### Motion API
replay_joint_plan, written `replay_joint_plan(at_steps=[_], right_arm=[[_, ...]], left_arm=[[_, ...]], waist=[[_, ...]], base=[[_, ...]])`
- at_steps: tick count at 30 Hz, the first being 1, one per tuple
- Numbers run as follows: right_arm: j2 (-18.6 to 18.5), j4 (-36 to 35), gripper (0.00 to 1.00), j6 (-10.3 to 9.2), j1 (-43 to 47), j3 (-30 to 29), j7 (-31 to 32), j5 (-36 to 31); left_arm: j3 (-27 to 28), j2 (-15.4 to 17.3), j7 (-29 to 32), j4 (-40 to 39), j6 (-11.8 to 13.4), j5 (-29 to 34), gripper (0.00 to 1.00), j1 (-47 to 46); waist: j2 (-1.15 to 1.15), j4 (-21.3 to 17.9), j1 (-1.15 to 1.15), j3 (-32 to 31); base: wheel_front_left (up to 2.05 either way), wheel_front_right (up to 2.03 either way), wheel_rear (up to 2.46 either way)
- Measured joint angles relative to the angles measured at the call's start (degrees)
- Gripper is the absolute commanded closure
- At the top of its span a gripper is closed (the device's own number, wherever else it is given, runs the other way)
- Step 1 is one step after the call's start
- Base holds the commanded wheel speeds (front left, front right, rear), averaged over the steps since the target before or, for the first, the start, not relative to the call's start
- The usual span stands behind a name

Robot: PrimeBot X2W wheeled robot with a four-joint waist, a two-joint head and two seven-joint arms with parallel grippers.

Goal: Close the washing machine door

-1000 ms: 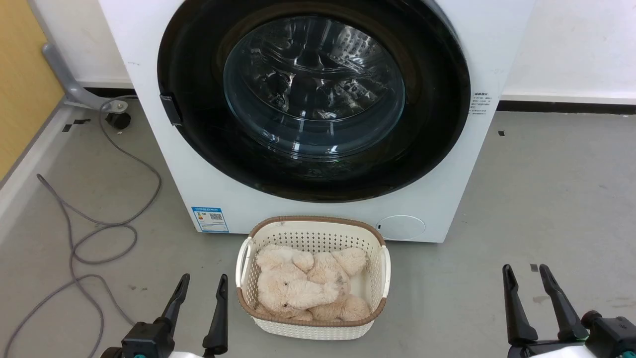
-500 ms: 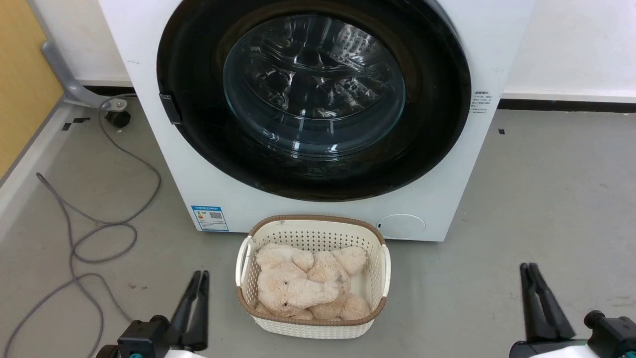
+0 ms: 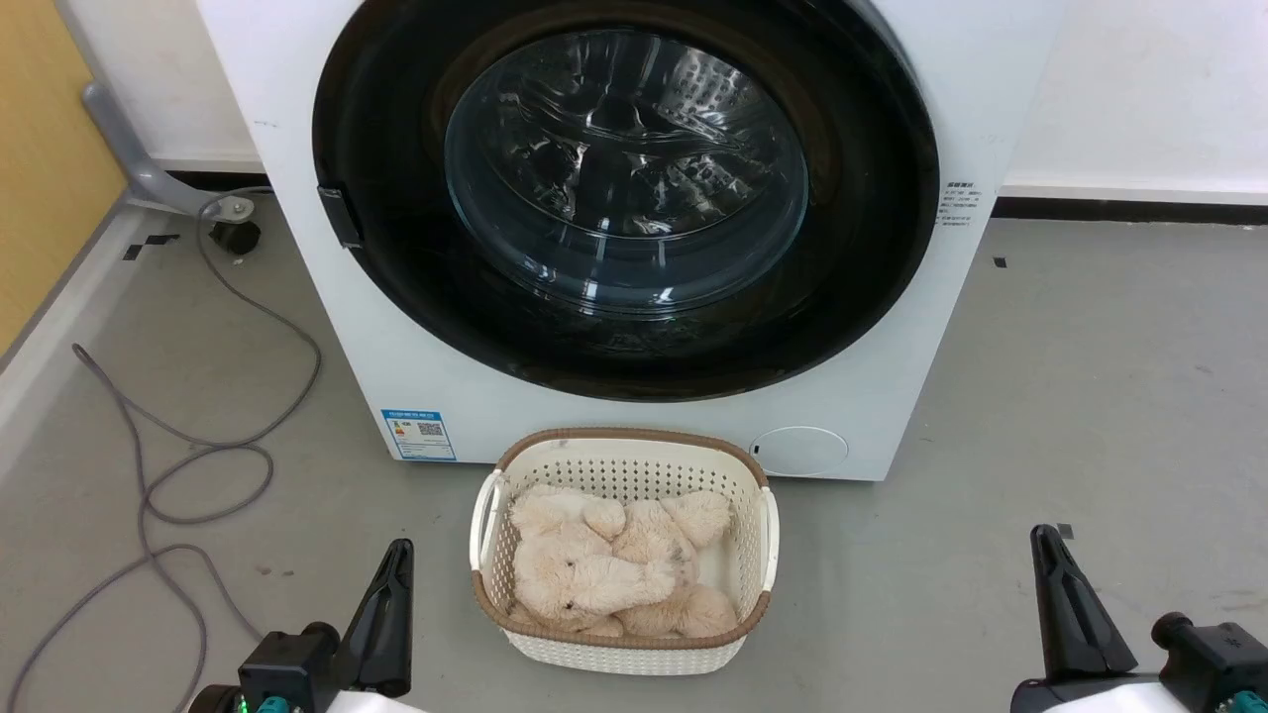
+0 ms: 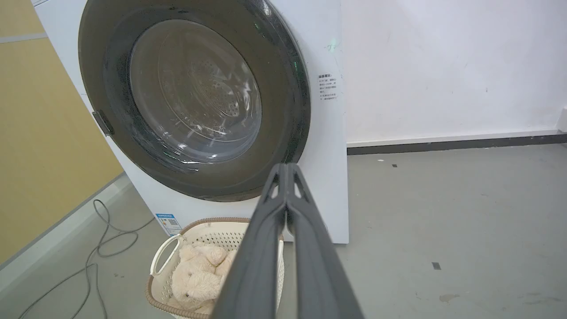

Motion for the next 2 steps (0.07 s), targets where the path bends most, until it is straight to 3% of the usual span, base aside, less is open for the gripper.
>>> replay_joint_plan(at_steps=[2], right_arm=[[0.0, -0.09, 1.0, 0.0, -0.02, 0.03, 0.22, -0.08]], left_arm=[[0.0, 0.0, 0.25, -0.09, 0.01, 0.27, 1.0, -0.02]], waist=[[0.0, -0.02, 0.0, 0.0]], base=[[0.0, 0.0, 0.0]])
